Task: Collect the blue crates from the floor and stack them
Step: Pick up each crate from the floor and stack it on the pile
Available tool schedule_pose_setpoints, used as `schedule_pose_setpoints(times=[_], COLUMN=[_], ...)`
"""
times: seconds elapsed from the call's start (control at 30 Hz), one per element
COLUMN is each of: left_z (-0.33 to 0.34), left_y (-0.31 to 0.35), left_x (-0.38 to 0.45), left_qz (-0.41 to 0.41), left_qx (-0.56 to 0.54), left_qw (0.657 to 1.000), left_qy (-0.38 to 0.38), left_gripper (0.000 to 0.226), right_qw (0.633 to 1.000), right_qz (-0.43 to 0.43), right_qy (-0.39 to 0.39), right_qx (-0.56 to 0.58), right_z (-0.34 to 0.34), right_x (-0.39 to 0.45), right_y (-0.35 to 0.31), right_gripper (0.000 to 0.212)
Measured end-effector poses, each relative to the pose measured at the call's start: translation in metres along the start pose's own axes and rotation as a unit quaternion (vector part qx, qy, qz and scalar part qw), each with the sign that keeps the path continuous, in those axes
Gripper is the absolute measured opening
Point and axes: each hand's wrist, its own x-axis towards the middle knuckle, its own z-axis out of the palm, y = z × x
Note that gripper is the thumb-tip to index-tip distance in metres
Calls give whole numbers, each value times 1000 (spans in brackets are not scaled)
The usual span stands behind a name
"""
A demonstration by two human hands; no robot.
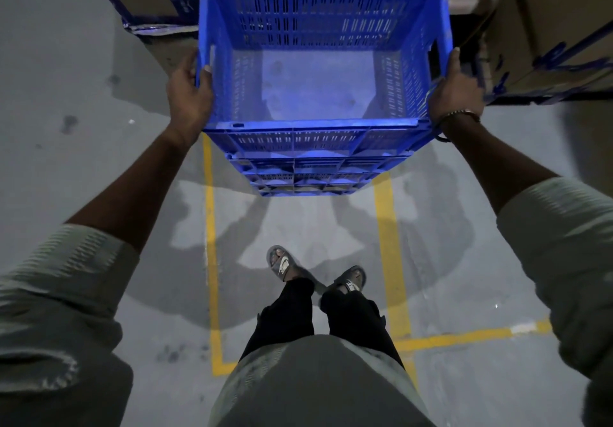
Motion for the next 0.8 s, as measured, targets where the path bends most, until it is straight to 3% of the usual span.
schedule_pose_setpoints(times=[0.13, 0.8], left_z=[0, 3], left_y=[0, -8], left_x=[-3, 0], left_qz=[8, 20], left_qx=[-33, 37], left_qw=[999, 999], left_qy=[-8, 17], left_gripper=[42, 50], right_qw=[1000, 999], right_qz=[18, 22], right_qy=[4, 36], right_qx=[8, 31], right_z=[4, 13], right_x=[-6, -1], right_y=[1, 4], right_gripper=[62, 62])
